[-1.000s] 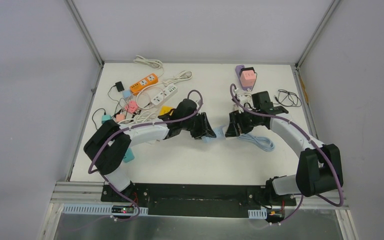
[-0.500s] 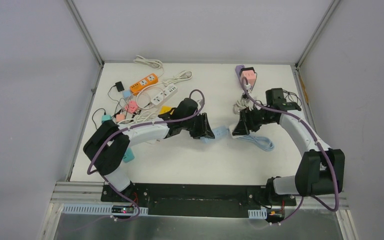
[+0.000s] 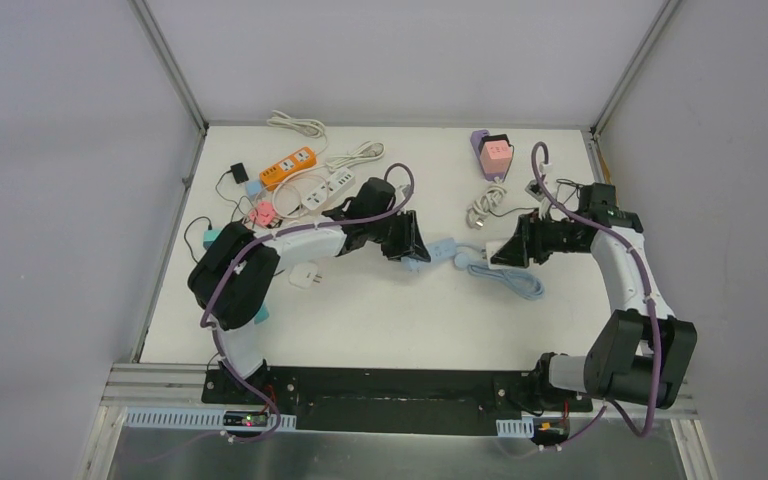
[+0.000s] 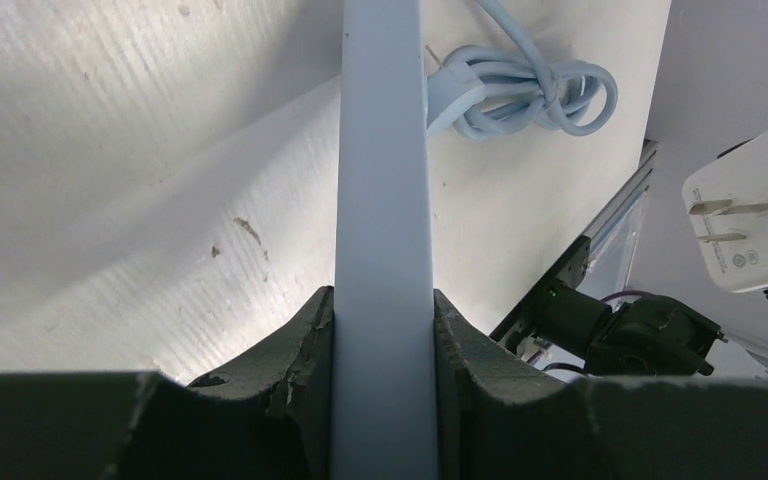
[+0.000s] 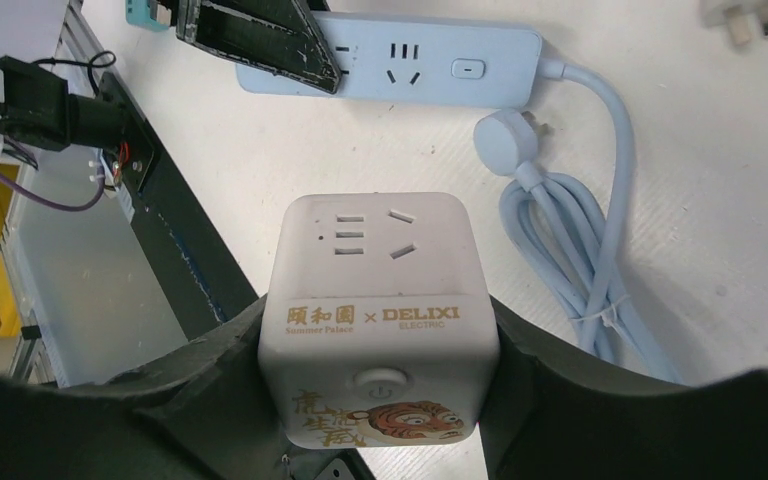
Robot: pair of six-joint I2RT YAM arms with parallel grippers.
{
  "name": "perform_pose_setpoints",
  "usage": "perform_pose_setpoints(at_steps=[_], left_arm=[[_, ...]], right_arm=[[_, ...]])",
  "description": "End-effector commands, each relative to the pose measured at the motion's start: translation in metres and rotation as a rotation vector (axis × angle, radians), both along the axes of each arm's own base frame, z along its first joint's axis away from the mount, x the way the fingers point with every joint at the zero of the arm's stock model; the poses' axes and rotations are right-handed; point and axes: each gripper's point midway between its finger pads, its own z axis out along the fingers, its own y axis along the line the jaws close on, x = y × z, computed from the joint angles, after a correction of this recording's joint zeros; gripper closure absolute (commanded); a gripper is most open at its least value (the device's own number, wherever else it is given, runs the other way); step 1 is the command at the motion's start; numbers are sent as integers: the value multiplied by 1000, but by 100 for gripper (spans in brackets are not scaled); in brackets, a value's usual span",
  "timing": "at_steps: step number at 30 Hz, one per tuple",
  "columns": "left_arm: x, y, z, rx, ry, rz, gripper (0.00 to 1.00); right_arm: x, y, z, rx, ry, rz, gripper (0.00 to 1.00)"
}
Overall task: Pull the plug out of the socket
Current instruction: Place the plug at the center of the board.
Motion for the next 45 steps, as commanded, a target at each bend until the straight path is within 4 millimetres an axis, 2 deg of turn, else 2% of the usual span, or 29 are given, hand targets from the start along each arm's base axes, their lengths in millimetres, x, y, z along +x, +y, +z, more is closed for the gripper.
perform_pose_setpoints(at_steps=[1, 6, 10, 13, 19, 24, 29, 31, 33, 34, 36, 38, 43, 45], left_arm=[[11, -6, -12, 15, -12, -26, 71], [16, 4, -28, 114, -23, -4, 51], [23, 29, -33, 253, -71, 35, 36], [27, 50, -31, 343, -108, 62, 31], [35, 72, 4, 403, -260, 86, 28], [34, 94, 49, 404, -425, 116, 28], [22, 120, 98, 348, -643, 163, 27], [15, 131, 117, 310, -728, 197, 21], [9, 148, 131, 278, -775, 286, 6], [6, 157, 138, 254, -786, 343, 1], [-3, 172, 144, 192, -786, 443, 1], [-16, 178, 153, 98, -807, 476, 1], [-49, 157, 148, -31, -827, 292, 5], [-57, 150, 145, -41, -842, 232, 2]], right_arm=[[5, -4, 24, 67, -102, -11, 100], [8, -13, 23, 71, -100, -47, 100], [9, -15, 22, 72, -92, -58, 100], [9, -15, 20, 74, -85, -59, 100], [10, -14, 17, 88, -63, -58, 100], [9, -11, 17, 115, -48, -55, 100], [7, -7, 17, 145, -40, -46, 100], [6, -5, 16, 155, -39, -38, 100], [5, -3, 17, 170, -38, -28, 100], [5, -1, 17, 178, -38, -22, 100], [2, 3, 19, 201, -37, -3, 100], [-1, 8, 19, 212, -35, 18, 100], [-11, 23, 17, 236, -11, 86, 100], [-15, 29, 17, 235, -4, 118, 100]])
